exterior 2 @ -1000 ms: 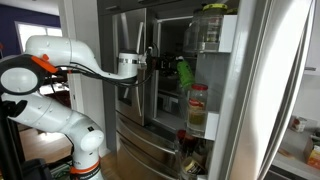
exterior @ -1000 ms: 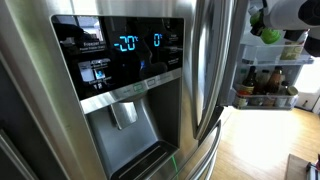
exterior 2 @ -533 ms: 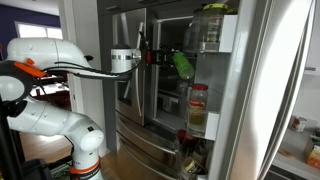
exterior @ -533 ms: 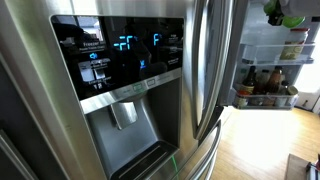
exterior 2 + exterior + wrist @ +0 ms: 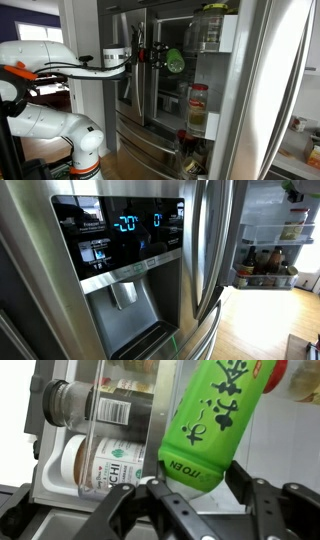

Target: Remove the green bottle from the middle fridge door shelf and put it onto the top fridge door shelf

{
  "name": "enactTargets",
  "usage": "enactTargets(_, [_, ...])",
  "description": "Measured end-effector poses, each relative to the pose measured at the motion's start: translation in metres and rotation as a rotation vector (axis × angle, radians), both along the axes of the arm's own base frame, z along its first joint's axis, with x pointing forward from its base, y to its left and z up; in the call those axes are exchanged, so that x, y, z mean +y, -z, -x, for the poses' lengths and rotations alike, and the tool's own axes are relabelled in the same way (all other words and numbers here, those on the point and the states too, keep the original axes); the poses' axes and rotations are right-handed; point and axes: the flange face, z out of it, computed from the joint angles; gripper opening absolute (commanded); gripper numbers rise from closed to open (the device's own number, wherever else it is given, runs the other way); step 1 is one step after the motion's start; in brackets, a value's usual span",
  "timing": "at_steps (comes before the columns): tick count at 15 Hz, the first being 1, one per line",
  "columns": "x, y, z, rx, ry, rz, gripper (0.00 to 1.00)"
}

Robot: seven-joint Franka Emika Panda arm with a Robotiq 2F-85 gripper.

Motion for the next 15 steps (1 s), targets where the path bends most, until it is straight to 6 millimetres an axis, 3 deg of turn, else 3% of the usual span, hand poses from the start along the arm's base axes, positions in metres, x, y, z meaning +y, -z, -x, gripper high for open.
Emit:
enactTargets(4, [0.002, -0.018, 0.017, 0.006, 0.01, 0.021, 0.37])
enactTargets(9, [0.002, -0.056, 0.039, -0.043, 0.018, 0.035, 0.37])
enactTargets(15, [-0.002, -0.093, 0.045, -0.101, 0.029, 0.114, 0.37])
